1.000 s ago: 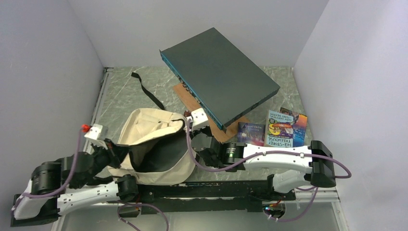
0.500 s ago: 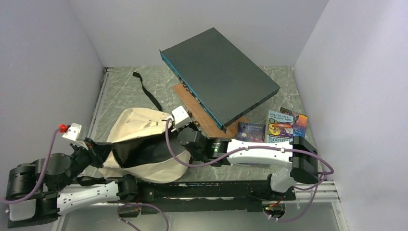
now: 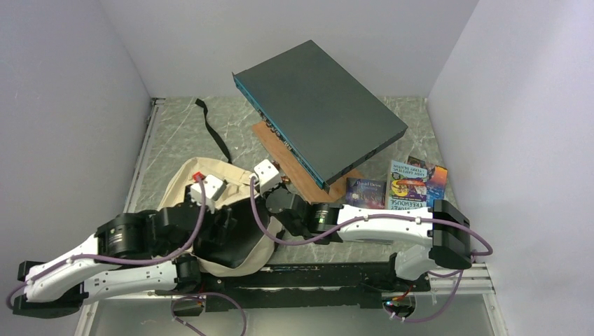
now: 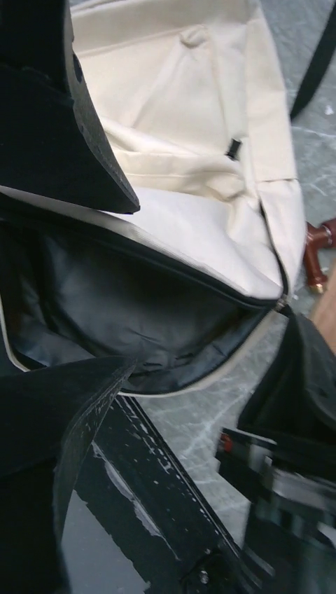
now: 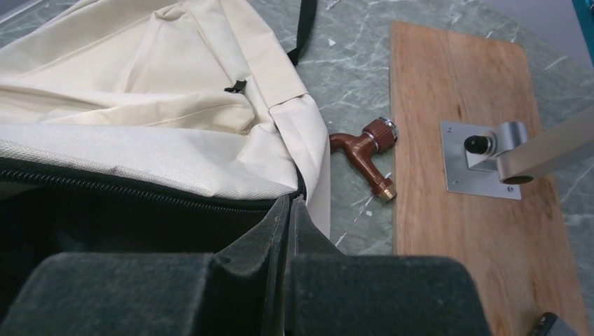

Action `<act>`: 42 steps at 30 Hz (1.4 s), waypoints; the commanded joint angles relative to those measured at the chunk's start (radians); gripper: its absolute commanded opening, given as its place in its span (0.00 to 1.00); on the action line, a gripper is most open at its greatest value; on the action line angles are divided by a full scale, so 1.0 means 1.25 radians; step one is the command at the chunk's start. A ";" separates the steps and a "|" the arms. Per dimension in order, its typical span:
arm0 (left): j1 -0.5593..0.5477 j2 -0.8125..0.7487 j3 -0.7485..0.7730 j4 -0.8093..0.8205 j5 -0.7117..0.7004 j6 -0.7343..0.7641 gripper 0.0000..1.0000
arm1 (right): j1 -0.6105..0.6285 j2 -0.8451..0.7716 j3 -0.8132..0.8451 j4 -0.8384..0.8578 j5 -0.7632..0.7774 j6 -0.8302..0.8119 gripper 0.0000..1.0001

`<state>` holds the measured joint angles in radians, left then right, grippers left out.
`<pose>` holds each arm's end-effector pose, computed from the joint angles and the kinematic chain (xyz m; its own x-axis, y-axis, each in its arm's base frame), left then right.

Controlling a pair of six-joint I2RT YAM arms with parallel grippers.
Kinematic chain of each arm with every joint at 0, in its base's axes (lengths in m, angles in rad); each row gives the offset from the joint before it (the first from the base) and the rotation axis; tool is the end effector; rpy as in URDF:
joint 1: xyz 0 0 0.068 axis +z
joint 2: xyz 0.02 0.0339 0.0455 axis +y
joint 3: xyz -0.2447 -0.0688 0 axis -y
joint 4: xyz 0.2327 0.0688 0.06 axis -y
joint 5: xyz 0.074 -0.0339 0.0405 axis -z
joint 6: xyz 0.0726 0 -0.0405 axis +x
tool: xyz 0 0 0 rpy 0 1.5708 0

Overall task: Pack the student bag
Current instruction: Unzip the student bag at the center of the board.

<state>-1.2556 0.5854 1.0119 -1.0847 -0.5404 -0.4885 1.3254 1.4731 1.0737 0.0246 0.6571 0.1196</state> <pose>0.0699 -0.0938 0.3162 -0.4908 0.2072 -0.8463 0.5195 0.8494 -0.0934 0.1296 0.3348 0.2737 -0.1635 -0.2638 -0.9506 -0.6148 0.7808 -0.1110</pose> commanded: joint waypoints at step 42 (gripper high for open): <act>0.042 -0.107 -0.108 0.100 -0.055 -0.034 0.00 | -0.130 0.070 0.124 -0.054 0.111 0.013 0.00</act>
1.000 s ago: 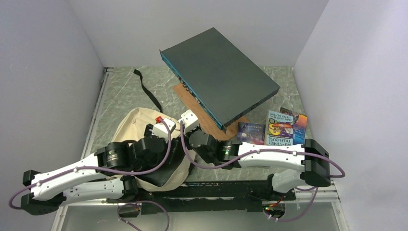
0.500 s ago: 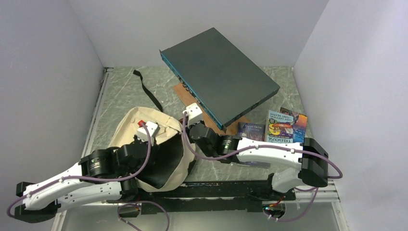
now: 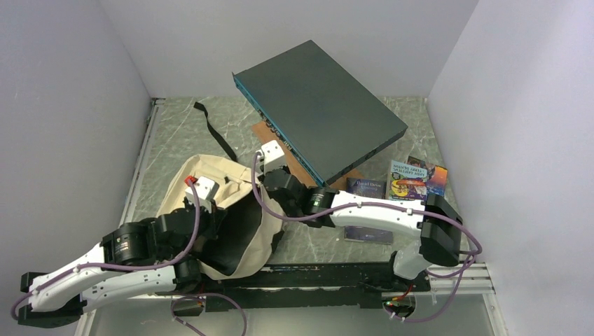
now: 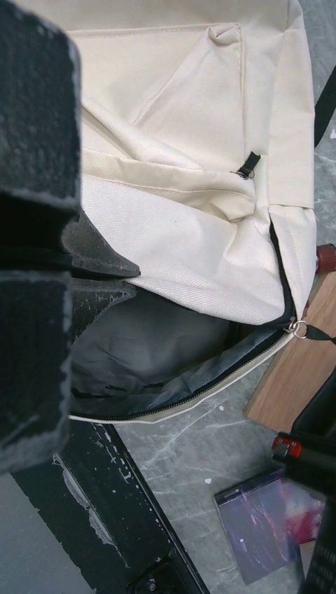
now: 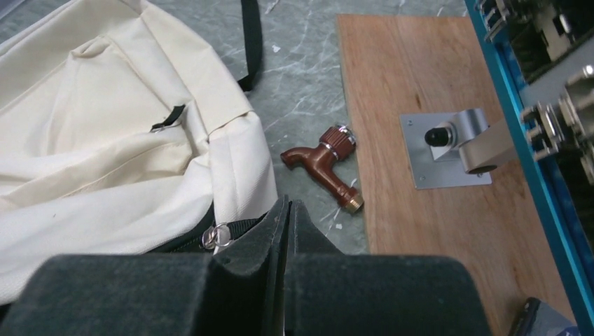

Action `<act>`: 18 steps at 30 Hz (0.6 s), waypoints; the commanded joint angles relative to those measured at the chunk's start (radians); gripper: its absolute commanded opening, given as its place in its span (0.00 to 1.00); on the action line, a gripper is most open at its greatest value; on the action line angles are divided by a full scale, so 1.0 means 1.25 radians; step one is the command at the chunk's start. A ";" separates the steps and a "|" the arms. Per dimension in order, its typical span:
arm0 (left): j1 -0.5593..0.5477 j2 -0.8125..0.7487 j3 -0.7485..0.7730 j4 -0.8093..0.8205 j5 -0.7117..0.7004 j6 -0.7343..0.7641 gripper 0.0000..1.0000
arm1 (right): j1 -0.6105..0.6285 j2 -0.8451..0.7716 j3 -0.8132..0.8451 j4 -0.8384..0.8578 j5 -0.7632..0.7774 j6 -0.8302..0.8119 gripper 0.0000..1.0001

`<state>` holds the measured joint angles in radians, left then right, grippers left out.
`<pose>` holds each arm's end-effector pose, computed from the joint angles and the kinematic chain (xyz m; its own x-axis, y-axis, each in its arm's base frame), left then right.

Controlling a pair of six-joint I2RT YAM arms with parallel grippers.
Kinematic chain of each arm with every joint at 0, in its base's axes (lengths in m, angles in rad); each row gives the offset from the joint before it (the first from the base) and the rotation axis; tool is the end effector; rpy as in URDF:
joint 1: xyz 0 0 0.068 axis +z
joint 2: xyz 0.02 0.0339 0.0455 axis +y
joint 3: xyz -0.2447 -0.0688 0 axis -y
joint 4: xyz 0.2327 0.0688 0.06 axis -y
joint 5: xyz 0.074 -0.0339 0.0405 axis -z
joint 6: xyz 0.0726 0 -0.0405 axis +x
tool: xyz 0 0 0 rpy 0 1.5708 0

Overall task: Pack the student bag
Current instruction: Unzip the student bag at the center of the board.

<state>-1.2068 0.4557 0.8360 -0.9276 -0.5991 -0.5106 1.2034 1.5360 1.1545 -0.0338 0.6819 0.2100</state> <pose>0.0769 -0.0868 0.2936 -0.4550 0.0607 -0.8884 0.4332 0.8867 -0.1613 0.1753 0.3280 0.2745 -0.2496 -0.1979 -0.9479 -0.4758 0.8776 -0.0580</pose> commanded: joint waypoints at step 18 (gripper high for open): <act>0.003 -0.026 0.185 -0.129 0.014 0.004 0.00 | -0.053 0.183 0.176 0.014 0.061 -0.189 0.00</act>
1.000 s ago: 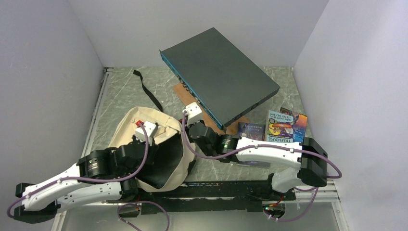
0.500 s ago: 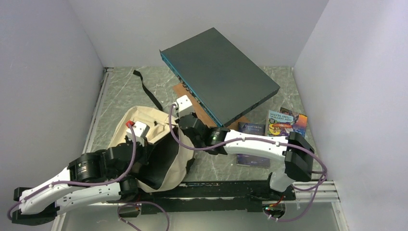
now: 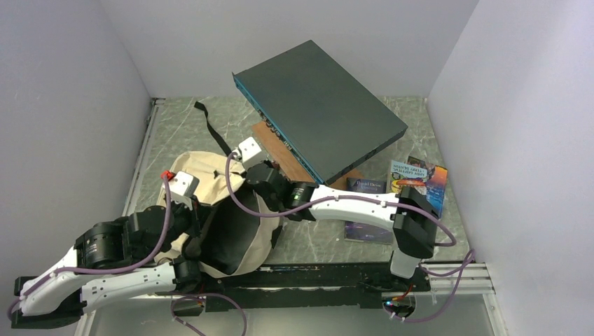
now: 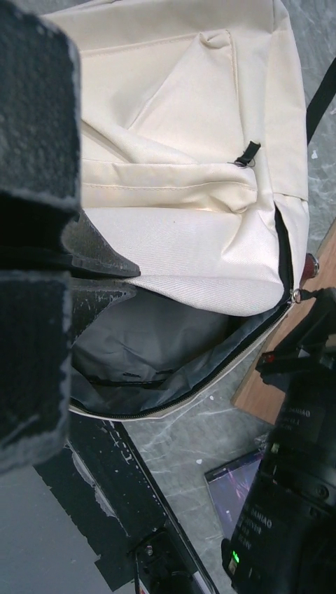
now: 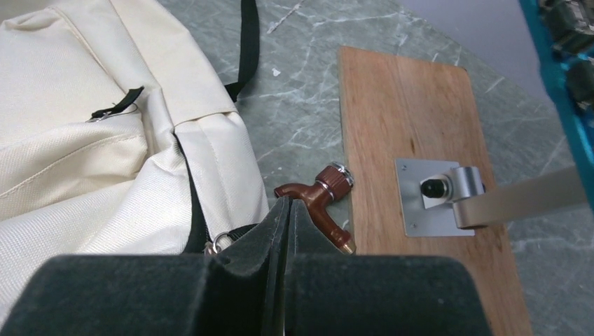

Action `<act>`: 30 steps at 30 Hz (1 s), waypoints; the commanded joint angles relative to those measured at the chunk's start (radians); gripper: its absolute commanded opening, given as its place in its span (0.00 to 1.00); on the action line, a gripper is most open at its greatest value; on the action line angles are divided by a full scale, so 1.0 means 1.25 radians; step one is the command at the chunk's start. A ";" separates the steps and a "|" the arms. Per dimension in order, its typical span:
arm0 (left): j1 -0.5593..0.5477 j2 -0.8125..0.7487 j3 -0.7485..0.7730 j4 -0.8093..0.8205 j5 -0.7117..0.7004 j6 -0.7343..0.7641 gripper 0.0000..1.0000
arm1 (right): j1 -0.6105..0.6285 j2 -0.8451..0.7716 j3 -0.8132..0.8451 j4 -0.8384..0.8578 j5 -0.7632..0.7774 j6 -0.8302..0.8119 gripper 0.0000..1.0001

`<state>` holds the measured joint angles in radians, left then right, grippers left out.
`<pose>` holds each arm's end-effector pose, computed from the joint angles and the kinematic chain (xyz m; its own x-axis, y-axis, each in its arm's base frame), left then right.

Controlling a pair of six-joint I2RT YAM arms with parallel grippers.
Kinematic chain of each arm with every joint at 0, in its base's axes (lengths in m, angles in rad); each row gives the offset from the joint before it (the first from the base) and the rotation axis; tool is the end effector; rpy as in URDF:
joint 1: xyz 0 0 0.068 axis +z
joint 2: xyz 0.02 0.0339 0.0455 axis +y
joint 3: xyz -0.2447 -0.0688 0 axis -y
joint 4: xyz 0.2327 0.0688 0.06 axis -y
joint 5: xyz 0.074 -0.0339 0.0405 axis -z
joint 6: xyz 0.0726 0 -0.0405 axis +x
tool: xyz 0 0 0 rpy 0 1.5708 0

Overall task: Pack the student bag
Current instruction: Unzip the student bag at the center of the board.

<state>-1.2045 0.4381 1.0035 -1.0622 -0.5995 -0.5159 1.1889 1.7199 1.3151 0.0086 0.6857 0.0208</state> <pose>0.0671 -0.0605 0.3288 -0.4411 0.0127 -0.8974 0.4318 0.8796 -0.1998 0.1969 0.3670 0.2687 -0.1542 -0.3408 -0.9274 -0.4974 0.8378 -0.2251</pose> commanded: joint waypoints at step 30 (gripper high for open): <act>0.178 0.219 -0.090 0.203 0.120 0.135 0.00 | -0.073 -0.282 0.079 -0.274 -0.333 0.110 0.64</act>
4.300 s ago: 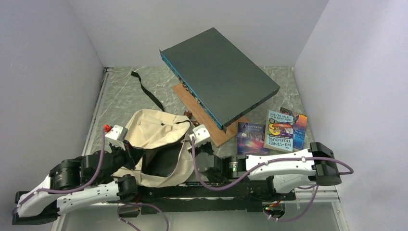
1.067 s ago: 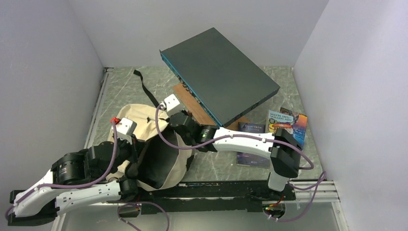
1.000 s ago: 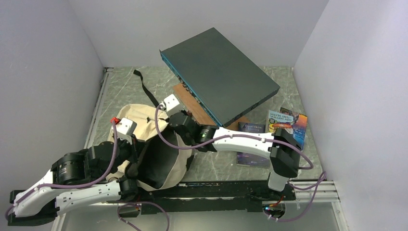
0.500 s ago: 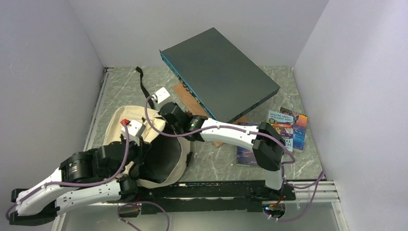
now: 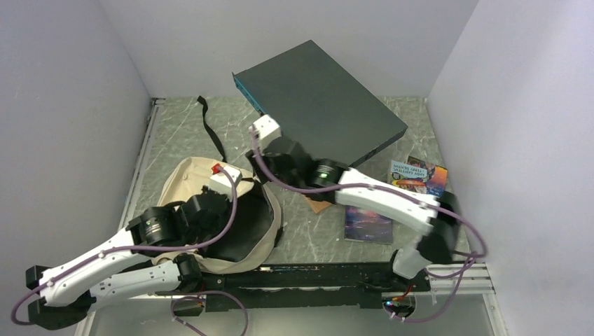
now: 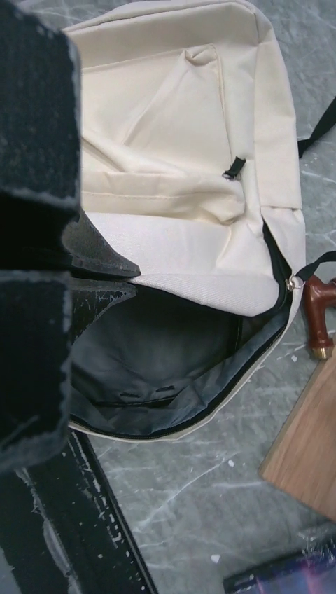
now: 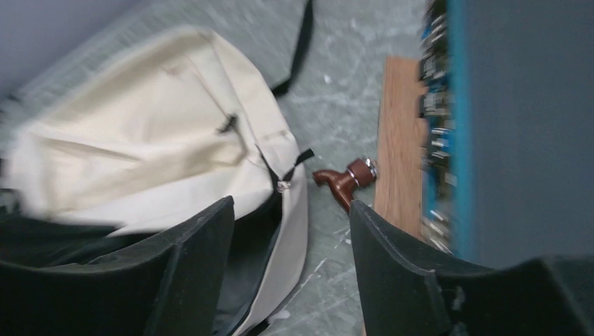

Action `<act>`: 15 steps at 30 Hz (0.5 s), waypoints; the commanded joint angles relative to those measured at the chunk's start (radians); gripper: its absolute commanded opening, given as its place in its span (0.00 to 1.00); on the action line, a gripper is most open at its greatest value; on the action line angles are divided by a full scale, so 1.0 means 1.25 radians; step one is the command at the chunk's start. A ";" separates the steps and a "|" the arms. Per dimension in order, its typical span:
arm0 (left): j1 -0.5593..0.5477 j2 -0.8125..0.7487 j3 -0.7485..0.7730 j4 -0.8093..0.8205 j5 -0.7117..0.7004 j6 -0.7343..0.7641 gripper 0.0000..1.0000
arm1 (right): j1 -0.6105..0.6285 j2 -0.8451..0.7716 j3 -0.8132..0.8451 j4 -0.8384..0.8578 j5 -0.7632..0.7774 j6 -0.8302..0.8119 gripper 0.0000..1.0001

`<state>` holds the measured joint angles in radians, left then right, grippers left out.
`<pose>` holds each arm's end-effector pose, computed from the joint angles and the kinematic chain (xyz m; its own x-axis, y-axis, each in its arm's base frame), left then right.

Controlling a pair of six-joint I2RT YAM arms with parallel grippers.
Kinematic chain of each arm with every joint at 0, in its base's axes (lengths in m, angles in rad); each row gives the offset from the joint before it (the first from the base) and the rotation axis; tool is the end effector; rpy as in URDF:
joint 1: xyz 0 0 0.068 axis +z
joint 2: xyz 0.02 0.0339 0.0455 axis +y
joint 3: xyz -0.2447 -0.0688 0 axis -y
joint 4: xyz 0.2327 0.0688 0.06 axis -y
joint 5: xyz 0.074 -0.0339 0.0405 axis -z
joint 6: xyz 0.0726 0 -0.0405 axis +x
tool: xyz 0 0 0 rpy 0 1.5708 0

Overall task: Pack the student bag
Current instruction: Unzip the student bag at the center of the board.

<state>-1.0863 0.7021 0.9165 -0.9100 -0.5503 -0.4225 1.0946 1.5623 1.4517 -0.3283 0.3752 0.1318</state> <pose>0.1044 -0.1169 0.2926 -0.5049 0.2088 -0.8376 0.3950 0.9186 -0.0091 0.1997 0.3290 0.3320 -0.2818 -0.2796 -0.9178 -0.6434 0.7647 -0.0354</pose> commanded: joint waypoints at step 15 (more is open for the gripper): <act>0.214 0.054 -0.030 0.082 0.174 0.142 0.00 | 0.002 -0.670 -0.143 -0.324 0.154 0.151 0.72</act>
<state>-0.8318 0.7925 0.8658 -0.8059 -0.3626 -0.2707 1.0973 0.8387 1.2964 -0.5636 0.4438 0.2260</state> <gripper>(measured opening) 0.021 0.710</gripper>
